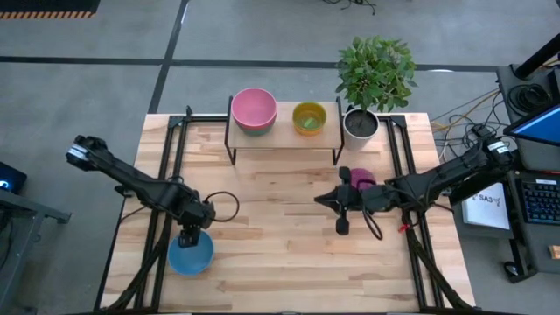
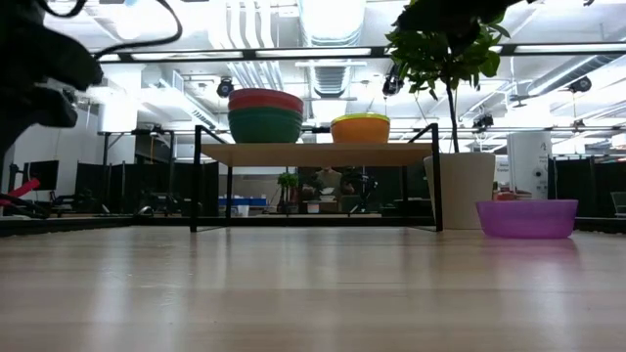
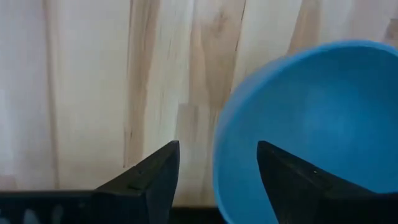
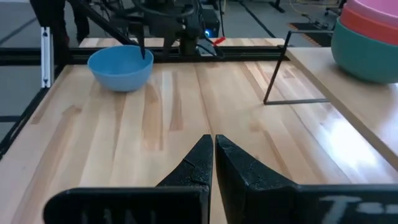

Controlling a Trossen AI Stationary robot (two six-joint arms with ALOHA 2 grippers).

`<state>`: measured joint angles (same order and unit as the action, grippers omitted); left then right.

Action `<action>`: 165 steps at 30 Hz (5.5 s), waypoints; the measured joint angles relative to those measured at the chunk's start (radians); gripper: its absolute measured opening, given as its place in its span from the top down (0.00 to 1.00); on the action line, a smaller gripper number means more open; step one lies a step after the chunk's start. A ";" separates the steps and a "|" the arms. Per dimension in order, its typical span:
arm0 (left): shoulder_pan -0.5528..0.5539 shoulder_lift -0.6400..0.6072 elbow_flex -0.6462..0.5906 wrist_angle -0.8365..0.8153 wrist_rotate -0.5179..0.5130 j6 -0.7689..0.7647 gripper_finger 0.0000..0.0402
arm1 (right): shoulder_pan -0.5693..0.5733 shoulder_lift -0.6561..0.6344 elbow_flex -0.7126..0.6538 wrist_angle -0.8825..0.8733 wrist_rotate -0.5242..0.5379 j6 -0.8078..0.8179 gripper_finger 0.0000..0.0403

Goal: Place and stack bowls onto a shelf
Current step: Stack the blue bowl on the pink bowl on the shelf

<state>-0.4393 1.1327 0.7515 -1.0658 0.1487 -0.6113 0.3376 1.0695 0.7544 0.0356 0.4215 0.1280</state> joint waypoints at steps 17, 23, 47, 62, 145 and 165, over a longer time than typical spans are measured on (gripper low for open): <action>-0.003 0.146 -0.077 0.161 0.048 0.026 0.80 | 0.009 0.000 -0.001 -0.010 0.008 -0.024 0.98; -0.003 0.150 -0.060 0.161 0.088 0.050 0.98 | 0.009 0.000 -0.003 -0.038 0.008 -0.024 0.98; 0.665 0.080 0.719 -0.034 -0.072 0.213 1.00 | 0.009 0.000 -0.004 -0.042 0.006 -0.032 0.98; 1.176 0.509 1.354 -0.307 -0.051 0.467 1.00 | 0.009 0.000 -0.004 -0.060 0.006 -0.020 0.98; 1.335 0.643 1.219 0.026 0.133 0.969 1.00 | 0.006 0.000 -0.004 -0.083 0.008 -0.023 0.98; 1.101 0.632 1.099 0.248 0.096 0.852 1.00 | -0.004 0.000 -0.006 -0.083 0.008 -0.024 0.98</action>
<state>0.6621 1.7645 1.8503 -0.8183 0.2443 0.2406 0.3332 1.0695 0.7482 -0.0478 0.4294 0.1040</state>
